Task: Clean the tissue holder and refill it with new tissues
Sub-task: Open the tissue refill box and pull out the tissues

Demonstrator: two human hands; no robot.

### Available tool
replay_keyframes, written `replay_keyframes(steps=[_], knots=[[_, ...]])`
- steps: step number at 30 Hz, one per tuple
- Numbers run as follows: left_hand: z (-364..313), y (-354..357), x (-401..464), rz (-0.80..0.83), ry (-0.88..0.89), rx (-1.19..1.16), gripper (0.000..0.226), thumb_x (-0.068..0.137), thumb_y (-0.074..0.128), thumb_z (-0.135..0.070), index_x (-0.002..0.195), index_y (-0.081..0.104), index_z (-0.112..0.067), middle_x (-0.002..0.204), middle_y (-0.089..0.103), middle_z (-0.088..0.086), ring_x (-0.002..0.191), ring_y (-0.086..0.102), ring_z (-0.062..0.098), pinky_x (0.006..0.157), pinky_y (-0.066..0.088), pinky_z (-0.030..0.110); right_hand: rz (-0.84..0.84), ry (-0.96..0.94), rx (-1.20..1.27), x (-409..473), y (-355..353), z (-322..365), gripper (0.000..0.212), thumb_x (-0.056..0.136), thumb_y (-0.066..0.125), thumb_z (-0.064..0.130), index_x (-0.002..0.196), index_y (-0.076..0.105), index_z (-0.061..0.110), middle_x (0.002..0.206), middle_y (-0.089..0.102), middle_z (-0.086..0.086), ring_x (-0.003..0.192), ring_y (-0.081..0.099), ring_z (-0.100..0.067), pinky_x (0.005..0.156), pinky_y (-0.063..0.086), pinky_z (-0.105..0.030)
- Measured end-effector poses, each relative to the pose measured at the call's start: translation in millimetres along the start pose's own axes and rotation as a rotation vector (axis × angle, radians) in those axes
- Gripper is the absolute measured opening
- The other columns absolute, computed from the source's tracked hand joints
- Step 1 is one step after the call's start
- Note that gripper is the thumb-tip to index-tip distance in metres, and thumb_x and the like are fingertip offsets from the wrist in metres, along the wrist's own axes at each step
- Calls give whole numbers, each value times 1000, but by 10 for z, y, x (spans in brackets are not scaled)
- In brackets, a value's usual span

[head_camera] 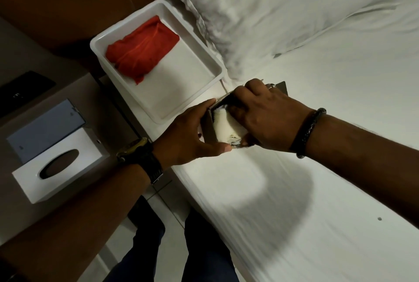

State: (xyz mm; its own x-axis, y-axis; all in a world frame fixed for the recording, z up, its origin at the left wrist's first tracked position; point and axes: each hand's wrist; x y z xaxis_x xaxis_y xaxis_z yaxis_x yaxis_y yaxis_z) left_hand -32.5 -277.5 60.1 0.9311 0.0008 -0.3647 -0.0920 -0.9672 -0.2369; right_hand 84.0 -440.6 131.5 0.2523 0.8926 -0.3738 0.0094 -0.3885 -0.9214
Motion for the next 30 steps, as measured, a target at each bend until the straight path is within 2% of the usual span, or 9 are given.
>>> replay_keyframes(steps=[4,7,11,13,15,17,20,24,30], knots=[[-13,1,12,0,16,-25,98,55,78,-55,140,36,-31,132,51,-14,120,53,5,90,56,30,1,-26,82,-1,-21,-10,49,84,56,38,129,53,19,130,47,-11,116,42,-34,86,47,-45],[30,-4,-8,-3,0,9,105,53,78,-56,142,32,-27,138,44,-11,125,48,11,91,55,29,51,-26,219,16,25,-15,63,85,63,36,141,39,18,131,54,-9,117,51,-32,91,47,-40],[72,17,-34,13,21,45,103,58,81,-48,144,29,-26,137,42,-11,125,47,11,91,54,25,93,-13,388,22,37,-44,78,80,71,34,146,28,24,126,61,-6,105,61,-29,72,40,-28],[74,32,-45,5,20,27,109,57,84,-50,146,27,-25,143,41,-7,125,47,10,93,54,27,95,-21,376,42,13,-68,81,77,74,34,145,29,26,123,62,-5,103,62,-28,70,37,-26],[63,42,-58,0,19,4,112,56,82,-51,148,23,-26,145,41,-7,126,46,7,94,52,25,86,-54,325,77,10,-59,81,76,74,33,144,32,26,122,62,-5,102,63,-28,70,41,-27],[48,52,-75,2,30,-16,113,57,81,-47,149,20,-28,147,39,-8,127,45,7,94,52,24,67,-88,269,105,29,-36,79,75,74,32,143,35,23,122,61,-5,100,62,-28,72,44,-29],[52,61,-102,-6,52,-18,112,61,84,-38,150,16,-30,148,38,-8,129,47,10,95,53,31,28,-92,215,132,56,-31,77,75,72,34,143,35,23,128,58,-5,106,59,-30,79,45,-33],[47,70,-114,-43,59,4,114,58,82,-47,150,15,-33,147,39,-8,126,49,11,92,56,34,-7,-78,102,148,84,-16,76,77,68,39,144,36,22,131,55,-6,111,57,-33,85,47,-39],[40,101,-123,-89,67,7,111,59,83,-47,149,20,-33,147,41,-7,128,48,11,91,56,38,-65,-106,20,159,151,36,47,90,44,31,134,44,13,118,60,-9,102,59,-34,84,50,-43]])
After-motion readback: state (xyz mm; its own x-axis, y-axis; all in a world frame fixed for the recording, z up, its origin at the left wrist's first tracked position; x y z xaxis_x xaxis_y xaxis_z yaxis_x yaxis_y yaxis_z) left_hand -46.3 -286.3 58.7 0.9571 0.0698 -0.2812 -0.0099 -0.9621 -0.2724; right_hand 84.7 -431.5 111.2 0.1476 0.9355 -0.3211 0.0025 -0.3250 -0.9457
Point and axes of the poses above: each hand's wrist, its own x-axis towards the middle knuckle, its own y-axis out of the palm, z = x × y
